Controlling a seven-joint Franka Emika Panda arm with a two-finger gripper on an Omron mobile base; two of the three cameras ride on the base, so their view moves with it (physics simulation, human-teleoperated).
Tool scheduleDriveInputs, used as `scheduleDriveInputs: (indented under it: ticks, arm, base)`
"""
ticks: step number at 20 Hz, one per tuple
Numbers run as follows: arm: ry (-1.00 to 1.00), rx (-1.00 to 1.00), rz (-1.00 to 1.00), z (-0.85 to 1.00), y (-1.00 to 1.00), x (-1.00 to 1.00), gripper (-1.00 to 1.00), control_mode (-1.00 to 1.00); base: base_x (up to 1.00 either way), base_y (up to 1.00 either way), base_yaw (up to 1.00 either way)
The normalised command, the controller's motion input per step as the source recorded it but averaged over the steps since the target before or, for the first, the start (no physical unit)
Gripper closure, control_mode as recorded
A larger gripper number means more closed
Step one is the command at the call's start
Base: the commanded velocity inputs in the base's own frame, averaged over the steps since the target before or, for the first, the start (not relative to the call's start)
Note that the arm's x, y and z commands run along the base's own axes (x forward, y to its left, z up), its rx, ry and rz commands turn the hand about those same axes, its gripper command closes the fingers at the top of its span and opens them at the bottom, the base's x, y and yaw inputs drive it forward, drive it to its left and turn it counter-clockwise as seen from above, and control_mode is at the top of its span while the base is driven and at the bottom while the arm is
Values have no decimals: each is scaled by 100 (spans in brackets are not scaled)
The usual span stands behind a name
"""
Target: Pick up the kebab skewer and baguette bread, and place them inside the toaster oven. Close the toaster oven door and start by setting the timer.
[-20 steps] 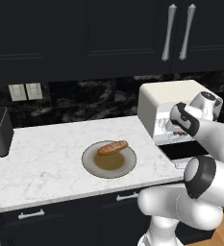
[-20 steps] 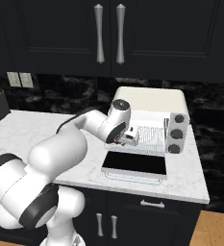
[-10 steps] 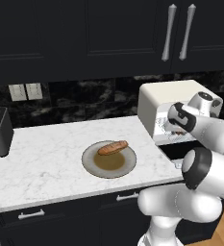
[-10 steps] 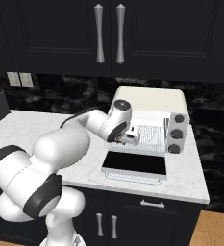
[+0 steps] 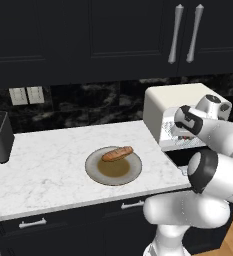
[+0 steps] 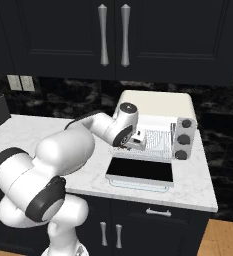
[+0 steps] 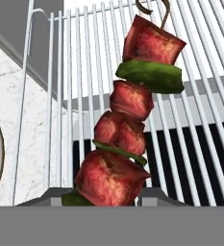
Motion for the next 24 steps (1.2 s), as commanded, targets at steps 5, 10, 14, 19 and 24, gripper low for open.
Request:
scheduleDriveInputs:
  ticks: [5, 10, 14, 19, 24]
  arm:
    - [-1, 0, 0, -17, 0, -8, -100, -100]
    - [-13, 0, 1, 18, -1, -15, -100, -100]
    - [1, 0, 0, 39, 0, -10, -100, -100]
    - [1, 0, 1, 56, 8, -29, -100, -100]
    - [4, -6, 0, 25, 65, -60, -100, -100]
  base:
    - [0, 0, 0]
    - [0, 0, 0]
    - [0, 0, 0]
    - [0, 0, 0]
    - [0, 0, 0]
